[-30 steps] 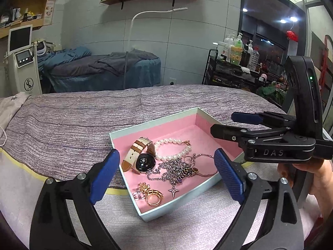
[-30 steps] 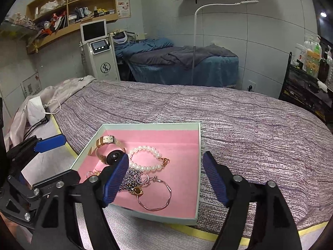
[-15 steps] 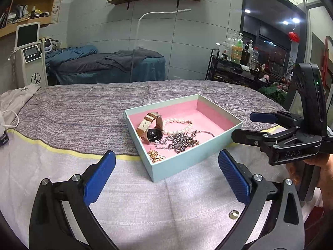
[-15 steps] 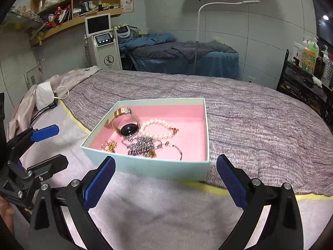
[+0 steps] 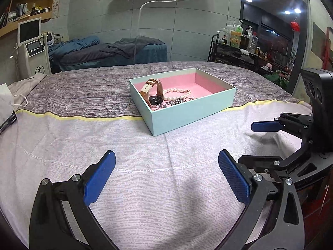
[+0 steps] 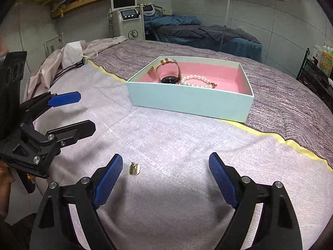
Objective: Organize jewelry
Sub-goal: 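Withdraw both tools toward the last gold pendant on the sheet, then grasp the small gold pendant with the right tool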
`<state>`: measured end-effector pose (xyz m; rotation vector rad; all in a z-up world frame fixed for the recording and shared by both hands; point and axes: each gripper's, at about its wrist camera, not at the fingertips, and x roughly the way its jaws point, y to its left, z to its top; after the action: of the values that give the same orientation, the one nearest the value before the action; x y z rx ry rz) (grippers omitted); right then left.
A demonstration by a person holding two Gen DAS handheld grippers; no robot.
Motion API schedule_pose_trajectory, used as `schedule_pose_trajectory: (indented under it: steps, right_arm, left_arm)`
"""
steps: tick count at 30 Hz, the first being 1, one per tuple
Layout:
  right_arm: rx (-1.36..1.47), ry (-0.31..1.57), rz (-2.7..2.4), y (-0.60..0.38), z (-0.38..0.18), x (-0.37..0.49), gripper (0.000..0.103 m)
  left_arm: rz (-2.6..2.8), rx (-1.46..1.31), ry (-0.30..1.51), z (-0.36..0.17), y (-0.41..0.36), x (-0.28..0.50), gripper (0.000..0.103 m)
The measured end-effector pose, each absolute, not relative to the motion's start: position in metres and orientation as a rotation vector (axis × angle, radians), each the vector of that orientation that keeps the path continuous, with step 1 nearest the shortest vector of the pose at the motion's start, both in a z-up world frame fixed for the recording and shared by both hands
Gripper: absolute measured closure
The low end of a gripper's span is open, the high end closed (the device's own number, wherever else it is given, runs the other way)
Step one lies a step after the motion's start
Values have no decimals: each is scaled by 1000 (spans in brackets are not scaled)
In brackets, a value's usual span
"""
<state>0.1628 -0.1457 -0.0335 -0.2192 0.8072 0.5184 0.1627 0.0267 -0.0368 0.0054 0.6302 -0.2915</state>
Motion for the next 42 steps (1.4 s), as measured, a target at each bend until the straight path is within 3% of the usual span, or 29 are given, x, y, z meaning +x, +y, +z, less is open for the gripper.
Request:
schedule_pose_trajectory:
  steps: [12, 23, 42]
  right_arm:
    - [-287, 839, 516, -121, -47, 147, 47]
    - [-308, 837, 503, -113, -48, 150, 90]
    - [-238, 832, 512, -128, -37, 158, 91]
  left_arm:
    - [-291, -38, 662, -47, 30, 152, 6]
    - [-301, -47, 654, -43, 24, 158, 6]
    - [-304, -41, 643, -37, 18, 172, 6]
